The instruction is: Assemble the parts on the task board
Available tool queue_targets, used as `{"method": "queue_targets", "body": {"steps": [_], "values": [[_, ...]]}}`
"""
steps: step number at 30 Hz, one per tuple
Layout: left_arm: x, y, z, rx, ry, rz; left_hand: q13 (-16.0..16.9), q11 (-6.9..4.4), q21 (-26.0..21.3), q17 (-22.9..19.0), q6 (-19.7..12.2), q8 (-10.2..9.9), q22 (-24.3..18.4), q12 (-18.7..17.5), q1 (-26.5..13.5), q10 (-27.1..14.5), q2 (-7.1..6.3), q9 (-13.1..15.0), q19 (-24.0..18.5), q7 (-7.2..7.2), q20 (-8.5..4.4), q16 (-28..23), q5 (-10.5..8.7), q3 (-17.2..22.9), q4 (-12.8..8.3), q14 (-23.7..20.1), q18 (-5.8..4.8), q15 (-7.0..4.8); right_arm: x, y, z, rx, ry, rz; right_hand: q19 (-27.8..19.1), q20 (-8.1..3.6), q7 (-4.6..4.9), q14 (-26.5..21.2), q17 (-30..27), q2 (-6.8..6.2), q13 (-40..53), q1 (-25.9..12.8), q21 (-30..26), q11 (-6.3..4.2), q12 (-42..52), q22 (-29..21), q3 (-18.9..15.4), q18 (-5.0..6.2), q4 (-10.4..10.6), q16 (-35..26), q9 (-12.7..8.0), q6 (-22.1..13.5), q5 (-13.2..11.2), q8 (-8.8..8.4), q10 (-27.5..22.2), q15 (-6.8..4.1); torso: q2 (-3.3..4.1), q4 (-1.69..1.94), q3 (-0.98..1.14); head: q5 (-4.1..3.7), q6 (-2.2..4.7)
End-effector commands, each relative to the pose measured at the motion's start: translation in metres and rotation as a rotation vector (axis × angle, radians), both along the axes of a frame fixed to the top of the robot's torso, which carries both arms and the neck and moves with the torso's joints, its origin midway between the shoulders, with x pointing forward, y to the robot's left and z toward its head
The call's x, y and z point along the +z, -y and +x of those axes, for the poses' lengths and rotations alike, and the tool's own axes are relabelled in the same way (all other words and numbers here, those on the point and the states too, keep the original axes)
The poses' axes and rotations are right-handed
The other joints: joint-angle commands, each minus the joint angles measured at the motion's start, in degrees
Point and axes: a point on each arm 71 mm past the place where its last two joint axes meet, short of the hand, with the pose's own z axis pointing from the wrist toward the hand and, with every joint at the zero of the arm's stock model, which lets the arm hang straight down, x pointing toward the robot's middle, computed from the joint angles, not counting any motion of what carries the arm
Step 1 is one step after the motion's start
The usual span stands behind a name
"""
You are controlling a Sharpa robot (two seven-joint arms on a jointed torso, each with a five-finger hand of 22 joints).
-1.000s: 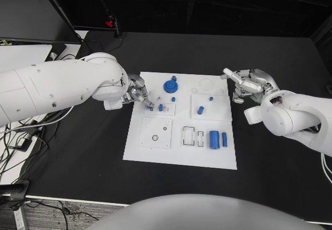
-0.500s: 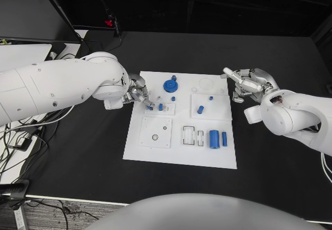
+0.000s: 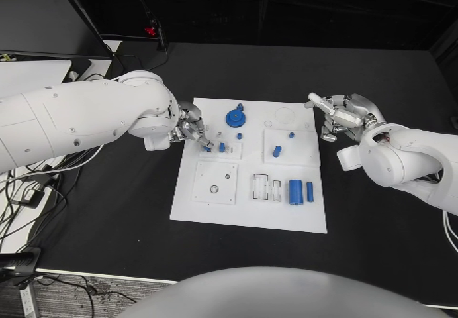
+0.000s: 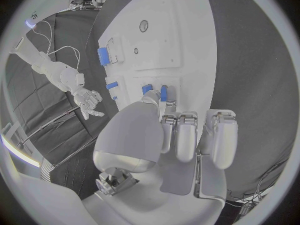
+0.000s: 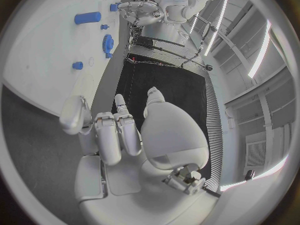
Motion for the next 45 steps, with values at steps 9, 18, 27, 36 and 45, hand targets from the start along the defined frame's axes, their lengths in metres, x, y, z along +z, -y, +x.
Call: {"method": "queue_targets", "body": {"steps": [9,18,27,36,45], "values": [[-0.0060,-0.0030,-0.0018,0.015,-0.025,0.040,10.9,0.38,0.2,15.1,-0.7,-0.6,15.1,-0.2,3.3,6.4,5.37,-0.4,6.0,0.39,0.66,0.0,-0.44,1.1,0.1,5.9,-0.37,0.26,0.0012,-0.0021,-0.0001,0.011,0.008,0.007,-0.4,0.19,0.03,6.0,15.1,0.25,15.1,0.0,-0.2,0.48,0.1,2.8,-0.2,0.59,0.0,0.1,0.1,-0.4,0.4,0.35,6.0,0.52,-0.03,-0.05,-0.03,-0.02,-0.07],[-0.0068,-0.0030,-0.0027,0.010,-0.034,0.048,10.9,0.64,0.2,15.1,-1.5,-0.9,15.1,-0.2,0.1,6.4,4.25,-0.7,6.0,0.61,0.74,0.0,-2.58,1.0,0.0,5.9,-0.37,0.50,0.0013,-0.0016,-0.0002,0.010,0.008,0.006,-0.4,0.19,0.03,6.0,15.1,0.25,15.1,0.0,-0.2,0.48,0.1,2.8,-0.2,0.59,0.0,0.1,0.1,-0.4,0.4,0.35,6.0,0.52,-0.01,0.01,0.01,-0.12,-0.03],[-0.0073,-0.0025,-0.0033,0.004,-0.041,0.052,10.9,0.62,0.2,15.1,-1.7,-0.8,15.1,-0.2,0.0,6.4,3.71,-0.7,6.0,0.57,0.74,0.0,-3.17,0.8,-0.1,5.9,-0.37,0.51,0.0013,-0.0014,-0.0003,0.009,0.008,0.006,-0.4,0.19,0.03,6.0,15.1,0.25,15.1,0.0,-0.2,0.48,0.1,2.8,-0.2,0.59,0.0,0.1,0.1,-0.4,0.4,0.35,6.0,0.52,0.03,0.03,-0.01,-0.13,-0.11],[-0.0074,-0.0016,-0.0029,0.004,-0.041,0.054,10.9,0.66,0.2,15.1,-1.9,-0.8,15.1,-0.2,-0.3,6.4,3.54,-0.8,6.0,0.64,0.70,0.0,-3.61,0.8,0.0,5.9,-0.37,0.53,0.0014,-0.0013,-0.0005,0.009,0.007,0.006,-0.4,0.19,0.04,6.0,15.1,0.26,15.1,0.0,-0.2,0.48,0.1,2.8,-0.2,0.59,0.0,0.1,0.1,-0.4,0.4,0.38,6.0,0.52,0.01,0.00,0.01,-0.14,-0.17],[-0.0077,-0.0014,-0.0032,0.002,-0.046,0.060,10.9,0.79,0.2,15.1,-2.3,-0.8,15.1,-0.2,-1.0,6.4,3.59,-0.8,6.0,0.79,0.60,0.0,-4.20,0.6,0.0,5.9,-0.37,0.63,0.0015,-0.0009,-0.0006,0.008,0.008,0.006,-0.3,0.20,0.04,6.0,15.1,0.30,15.1,0.0,-0.2,0.48,0.1,2.8,-0.3,0.58,0.0,0.1,0.1,-0.4,0.4,0.49,6.0,0.52,-0.01,0.01,0.00,-0.18,-0.30]]}}
